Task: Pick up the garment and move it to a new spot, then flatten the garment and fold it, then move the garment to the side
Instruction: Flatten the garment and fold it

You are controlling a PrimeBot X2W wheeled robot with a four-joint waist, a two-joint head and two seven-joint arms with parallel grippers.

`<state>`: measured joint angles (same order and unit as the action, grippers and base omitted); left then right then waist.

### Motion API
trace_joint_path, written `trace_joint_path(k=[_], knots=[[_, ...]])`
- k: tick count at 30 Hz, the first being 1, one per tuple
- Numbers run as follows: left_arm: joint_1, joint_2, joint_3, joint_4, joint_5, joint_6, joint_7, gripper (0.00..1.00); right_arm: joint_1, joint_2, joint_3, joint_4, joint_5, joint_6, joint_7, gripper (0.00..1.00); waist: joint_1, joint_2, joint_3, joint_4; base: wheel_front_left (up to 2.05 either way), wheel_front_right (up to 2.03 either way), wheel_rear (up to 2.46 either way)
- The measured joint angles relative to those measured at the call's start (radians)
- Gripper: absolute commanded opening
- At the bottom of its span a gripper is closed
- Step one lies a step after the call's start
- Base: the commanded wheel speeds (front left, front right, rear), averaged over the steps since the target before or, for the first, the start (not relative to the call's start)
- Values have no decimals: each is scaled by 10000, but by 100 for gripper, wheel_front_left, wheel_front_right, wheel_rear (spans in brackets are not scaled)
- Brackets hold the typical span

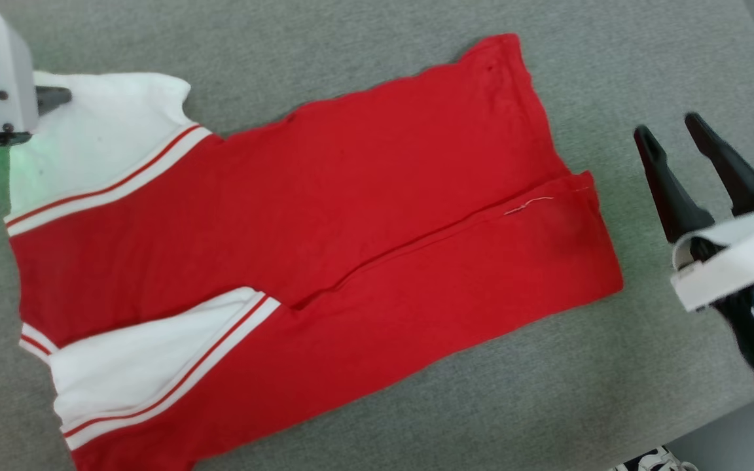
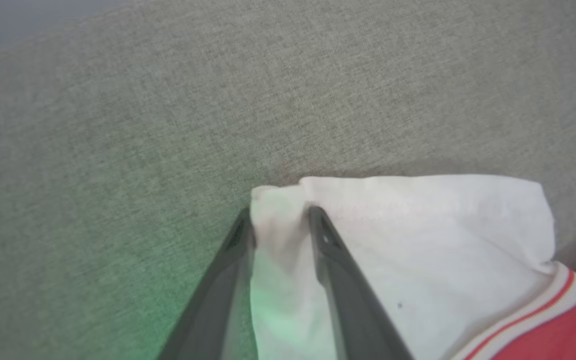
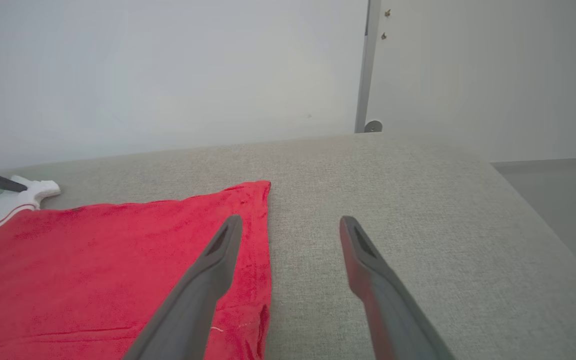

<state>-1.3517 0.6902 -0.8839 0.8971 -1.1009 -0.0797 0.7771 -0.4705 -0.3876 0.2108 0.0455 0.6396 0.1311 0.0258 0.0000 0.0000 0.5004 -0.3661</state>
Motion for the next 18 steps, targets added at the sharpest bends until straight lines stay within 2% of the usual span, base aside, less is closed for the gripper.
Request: trace_joint_path(k=[5,10,15,18], knots=[[-215,-228,79,-142,-165,-178,50,0,-1422,-510,652,132,430,0,1331,100,0,0,211,174,0,0,0],[-502,-472,36,-336,-140,-274,-90,0,-3483,-1051,1484,1277,493,0,3394,100,0,0,464,476,0,0,0],[-772,-786,2,-451,-155,-368,-205,0,-5269,-1022,2249,3060,1162,0,5937,100,0,0,713,882,0,0,0],[-933,-978,-50,-546,-157,-439,-267,0,-6089,-895,2472,3939,1647,0,6853,100,0,0,872,1142,0,0,0]])
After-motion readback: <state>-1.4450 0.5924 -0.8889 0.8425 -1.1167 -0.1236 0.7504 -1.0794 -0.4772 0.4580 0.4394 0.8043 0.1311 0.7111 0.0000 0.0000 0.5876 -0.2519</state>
